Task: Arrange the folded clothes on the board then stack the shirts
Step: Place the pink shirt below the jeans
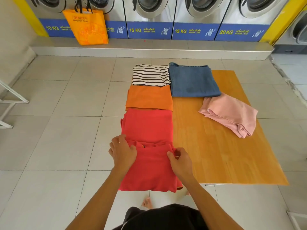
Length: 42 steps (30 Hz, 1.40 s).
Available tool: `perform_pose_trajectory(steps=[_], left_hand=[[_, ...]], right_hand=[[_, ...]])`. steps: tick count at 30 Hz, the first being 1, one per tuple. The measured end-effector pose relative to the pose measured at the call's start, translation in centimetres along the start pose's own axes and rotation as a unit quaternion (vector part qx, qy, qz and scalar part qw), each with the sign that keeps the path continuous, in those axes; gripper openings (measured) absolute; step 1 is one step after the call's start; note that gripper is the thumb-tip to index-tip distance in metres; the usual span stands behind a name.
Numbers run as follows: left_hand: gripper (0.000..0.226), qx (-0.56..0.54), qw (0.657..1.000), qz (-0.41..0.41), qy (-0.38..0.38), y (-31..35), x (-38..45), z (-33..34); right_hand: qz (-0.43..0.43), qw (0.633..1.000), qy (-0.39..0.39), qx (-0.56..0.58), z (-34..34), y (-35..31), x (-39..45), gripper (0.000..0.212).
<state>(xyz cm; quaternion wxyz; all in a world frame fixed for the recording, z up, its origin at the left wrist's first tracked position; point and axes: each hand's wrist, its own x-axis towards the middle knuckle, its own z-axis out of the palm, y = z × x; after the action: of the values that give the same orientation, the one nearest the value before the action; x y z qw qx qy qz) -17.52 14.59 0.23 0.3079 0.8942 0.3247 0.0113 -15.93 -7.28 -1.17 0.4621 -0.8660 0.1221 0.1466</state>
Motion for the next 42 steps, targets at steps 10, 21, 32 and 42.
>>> perform_pose_trajectory(steps=[10, 21, 32, 42], left_hand=[[0.04, -0.036, 0.964, 0.204, -0.167, 13.6, -1.5, 7.3], [0.038, -0.026, 0.945, 0.173, -0.277, 27.8, 0.5, 16.7], [0.053, -0.015, 0.977, 0.065, -0.202, 37.0, 8.2, 24.4], [0.048, -0.039, 0.935, -0.075, -0.345, 35.2, 5.2, 23.2]], right_hand=[[0.013, 0.99, 0.107, 0.095, -8.3, -0.1, 4.1, 0.017], [0.092, 0.954, 0.221, 0.182, -22.5, 4.6, 13.8, 0.007], [0.246, 0.948, 0.144, 0.139, -30.1, 7.2, 24.8, 0.028], [0.195, 0.975, -0.014, 0.108, -31.5, 8.3, 24.0, 0.041]])
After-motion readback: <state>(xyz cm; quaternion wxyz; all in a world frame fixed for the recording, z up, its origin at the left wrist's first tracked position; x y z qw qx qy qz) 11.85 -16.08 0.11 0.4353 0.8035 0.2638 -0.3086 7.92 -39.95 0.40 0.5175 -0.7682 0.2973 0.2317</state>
